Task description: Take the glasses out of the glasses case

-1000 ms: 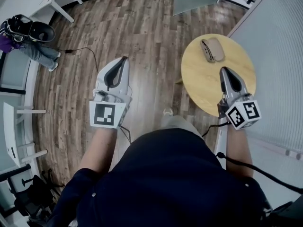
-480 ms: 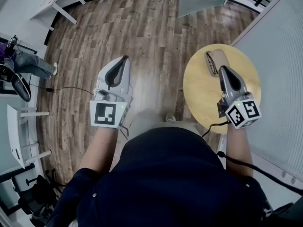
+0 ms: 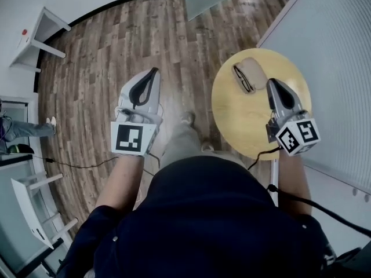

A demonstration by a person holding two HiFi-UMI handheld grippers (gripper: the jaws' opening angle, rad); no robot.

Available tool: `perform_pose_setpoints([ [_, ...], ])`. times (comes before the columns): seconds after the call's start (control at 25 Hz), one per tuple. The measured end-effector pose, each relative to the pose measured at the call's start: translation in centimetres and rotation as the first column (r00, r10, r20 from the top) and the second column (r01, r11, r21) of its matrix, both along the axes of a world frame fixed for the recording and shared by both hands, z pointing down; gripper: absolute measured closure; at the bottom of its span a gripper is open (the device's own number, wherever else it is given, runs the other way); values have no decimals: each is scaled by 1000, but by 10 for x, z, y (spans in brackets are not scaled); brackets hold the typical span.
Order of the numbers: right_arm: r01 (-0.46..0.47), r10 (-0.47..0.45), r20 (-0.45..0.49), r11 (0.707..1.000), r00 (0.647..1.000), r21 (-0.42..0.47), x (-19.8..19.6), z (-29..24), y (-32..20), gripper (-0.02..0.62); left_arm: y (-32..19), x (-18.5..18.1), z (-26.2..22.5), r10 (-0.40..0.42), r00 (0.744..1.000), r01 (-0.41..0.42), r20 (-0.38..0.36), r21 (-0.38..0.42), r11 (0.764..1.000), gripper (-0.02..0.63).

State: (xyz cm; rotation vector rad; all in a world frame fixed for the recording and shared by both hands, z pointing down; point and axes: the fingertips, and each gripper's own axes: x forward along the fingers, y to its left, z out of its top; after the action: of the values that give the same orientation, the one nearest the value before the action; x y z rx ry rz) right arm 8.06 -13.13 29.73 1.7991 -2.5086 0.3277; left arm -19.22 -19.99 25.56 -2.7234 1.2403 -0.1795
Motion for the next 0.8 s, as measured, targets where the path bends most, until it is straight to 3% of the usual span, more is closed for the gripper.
perform_pose_setpoints([
  [0.2,-138,138,-15,990,990,-16,32,11,-12,586,-52,60,12,170,985,-170,-9,-2,986,600],
  [0.36,-257,257,-20,965,966,-54,55,32,-17,586,-88,113,29,313,950,-313,-25,-19,949,600],
  [0.56,-403,403,-24,911,915,-82,74,43,-25,586,-118,165,47,483,875,-484,-26,-54,873,600],
  [0.8,-482,476,-85,873,875,-78,66,30,-40,586,-124,218,48,657,753,-658,-45,-89,748,600],
])
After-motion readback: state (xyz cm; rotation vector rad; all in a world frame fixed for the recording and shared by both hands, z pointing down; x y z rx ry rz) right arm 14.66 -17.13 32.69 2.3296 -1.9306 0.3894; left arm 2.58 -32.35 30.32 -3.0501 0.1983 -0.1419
